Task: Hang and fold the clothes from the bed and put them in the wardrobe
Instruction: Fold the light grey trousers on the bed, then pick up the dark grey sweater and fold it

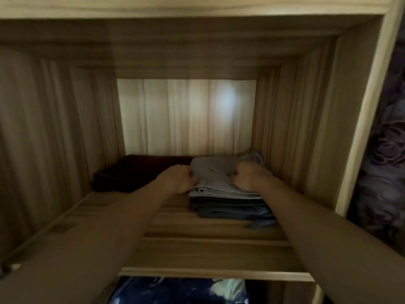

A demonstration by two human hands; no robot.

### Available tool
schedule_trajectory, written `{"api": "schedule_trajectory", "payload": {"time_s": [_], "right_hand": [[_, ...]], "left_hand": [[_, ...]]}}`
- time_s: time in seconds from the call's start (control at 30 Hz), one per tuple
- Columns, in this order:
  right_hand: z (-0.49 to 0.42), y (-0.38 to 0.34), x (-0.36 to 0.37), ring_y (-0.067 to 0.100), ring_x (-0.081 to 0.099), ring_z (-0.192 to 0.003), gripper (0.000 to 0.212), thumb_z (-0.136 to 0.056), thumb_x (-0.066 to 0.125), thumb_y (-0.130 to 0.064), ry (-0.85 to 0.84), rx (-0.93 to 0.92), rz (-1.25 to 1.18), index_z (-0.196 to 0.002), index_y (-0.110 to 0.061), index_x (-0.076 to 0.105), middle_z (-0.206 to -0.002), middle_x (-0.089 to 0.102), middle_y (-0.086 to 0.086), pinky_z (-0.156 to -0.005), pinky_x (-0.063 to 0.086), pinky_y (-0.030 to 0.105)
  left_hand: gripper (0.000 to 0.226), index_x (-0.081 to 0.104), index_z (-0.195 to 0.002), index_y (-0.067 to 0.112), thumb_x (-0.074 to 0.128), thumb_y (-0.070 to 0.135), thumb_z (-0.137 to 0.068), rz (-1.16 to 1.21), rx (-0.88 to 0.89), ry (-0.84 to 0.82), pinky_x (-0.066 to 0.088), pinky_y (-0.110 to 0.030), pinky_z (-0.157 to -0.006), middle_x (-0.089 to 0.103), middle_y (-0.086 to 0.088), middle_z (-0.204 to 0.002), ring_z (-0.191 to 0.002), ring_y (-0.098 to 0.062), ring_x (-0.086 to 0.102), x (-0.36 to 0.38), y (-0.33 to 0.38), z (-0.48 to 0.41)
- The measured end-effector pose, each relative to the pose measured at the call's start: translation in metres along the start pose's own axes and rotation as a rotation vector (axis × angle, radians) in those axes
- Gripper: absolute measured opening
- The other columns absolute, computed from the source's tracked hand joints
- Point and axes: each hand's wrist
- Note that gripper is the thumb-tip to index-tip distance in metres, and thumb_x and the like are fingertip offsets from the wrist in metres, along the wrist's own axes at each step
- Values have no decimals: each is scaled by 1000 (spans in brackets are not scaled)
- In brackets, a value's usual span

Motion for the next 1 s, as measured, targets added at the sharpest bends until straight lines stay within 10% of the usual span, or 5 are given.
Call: {"api": "schedule_trajectory", "payload": {"time_s": [0.17,0.33,0.57,0.67,1.0], "right_hand": [[40,-13,-34,22,55,-100,31,-92,52,-43,-64,-84,-29,-108,-19,64,-114,62,5,-84,50,32],[80,-26,-47,22,55,-101,46,-96,50,-49,-126,-70,88,-118,-12,64,-119,60,3,-89,48,32],[161,-48,-52,29,61,-109,45,-96,59,-44,-61,99,75,-125,-11,65,-126,65,11,-89,52,32],[204,-59,-54,22,63,-97,40,-96,63,-39,-80,221,16,-127,-13,63,-115,65,6,-58,51,21],[373,-50,-47,21,60,-89,43,-96,58,-47,-48,629,88,-124,-16,65,-116,62,5,-47,38,23]], "left_hand": [[66,29,-156,12,45,48,-103,-134,-67,-139,31,-30,-113,30,-7,-161,-143,-23,35,-40,-1,44],[58,44,-147,10,48,46,-101,-174,-46,-195,50,-28,-66,58,-10,-132,-92,-18,58,-65,6,70],[46,59,-128,4,49,40,-101,-252,168,-230,41,-25,-59,61,-12,-126,-94,-21,58,-64,18,102],[41,61,-123,7,51,39,-100,-241,243,-255,42,-24,-56,62,-8,-113,-96,-22,61,-56,22,118],[49,50,-140,20,51,45,-97,-132,580,-399,59,-40,-88,51,-5,-135,-109,-24,58,-21,108,188]]}}
Point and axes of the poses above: each hand's wrist, its own z-axis away from the middle knuckle, its own x-axis out of the palm, y = z × x
